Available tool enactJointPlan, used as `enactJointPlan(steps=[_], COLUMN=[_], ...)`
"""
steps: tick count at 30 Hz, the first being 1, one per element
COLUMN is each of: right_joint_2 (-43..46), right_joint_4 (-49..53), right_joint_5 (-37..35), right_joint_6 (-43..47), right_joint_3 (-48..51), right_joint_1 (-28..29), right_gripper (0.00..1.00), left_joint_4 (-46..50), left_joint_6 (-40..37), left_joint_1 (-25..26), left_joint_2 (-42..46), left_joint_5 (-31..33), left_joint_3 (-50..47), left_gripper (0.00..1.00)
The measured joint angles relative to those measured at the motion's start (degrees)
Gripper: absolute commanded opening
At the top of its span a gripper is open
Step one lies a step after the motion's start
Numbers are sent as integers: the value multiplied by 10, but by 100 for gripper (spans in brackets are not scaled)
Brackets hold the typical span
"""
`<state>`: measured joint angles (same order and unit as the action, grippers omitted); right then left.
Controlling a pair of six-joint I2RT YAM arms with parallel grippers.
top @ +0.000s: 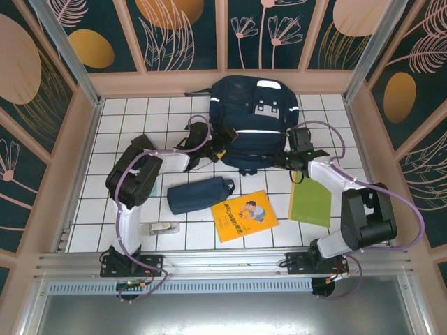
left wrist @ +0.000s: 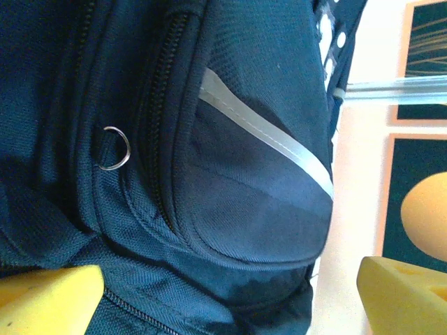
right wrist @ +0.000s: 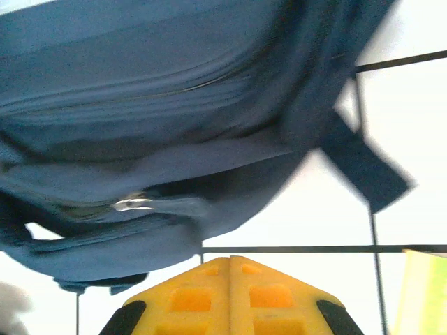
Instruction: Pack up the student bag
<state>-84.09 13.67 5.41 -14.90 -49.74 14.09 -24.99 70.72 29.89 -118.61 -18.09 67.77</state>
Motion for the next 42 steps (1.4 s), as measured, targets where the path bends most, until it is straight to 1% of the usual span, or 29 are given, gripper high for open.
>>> enactJointPlan(steps=[3,6,11,12,14,17,19,21,23,26,29,34,36,42], right_joint_2=[0,0,0,-1,-3,-16,-31,-47,-61,-76,-87,-91,-91,-117], right_joint_4=[0,-2,-8,-11,-19,-35,-48,-59,-70,-89,-106,-127,-133,-145], right_joint_5=[-7,-6,47,59,94,137,158,175,187,204,217,219,219,205], right_joint_6=[16,27,34,36,39,40,40,39,37,29,14,-17,-26,-37], right_joint_3=[0,0,0,0,0,0,0,0,0,0,0,0,0,-6], right_joint_1=[-29,-42,-38,-34,-24,-14,-8,-1,12,34,57,104,118,122], right_gripper=[0,0,1,7,26,41,45,46,46,46,46,46,46,46], left_joint_4=[12,20,34,45,74,122,150,163,155,127,97,67,52,9], left_joint_6=[-13,-22,-43,-52,-76,-113,-130,-136,-133,-104,-70,-29,-21,-9], left_joint_1=[-16,-23,-24,-24,-24,-26,-31,-38,-49,-60,-54,-25,-22,-22], left_joint_2=[3,5,9,11,14,27,43,62,92,140,161,158,151,109], left_joint_5=[0,0,4,7,19,45,66,82,93,95,87,79,76,70], left_joint_3=[0,0,3,7,18,28,27,19,-7,-56,-90,-128,-133,-120], left_gripper=[96,96,98,98,99,99,99,99,99,99,99,99,99,99])
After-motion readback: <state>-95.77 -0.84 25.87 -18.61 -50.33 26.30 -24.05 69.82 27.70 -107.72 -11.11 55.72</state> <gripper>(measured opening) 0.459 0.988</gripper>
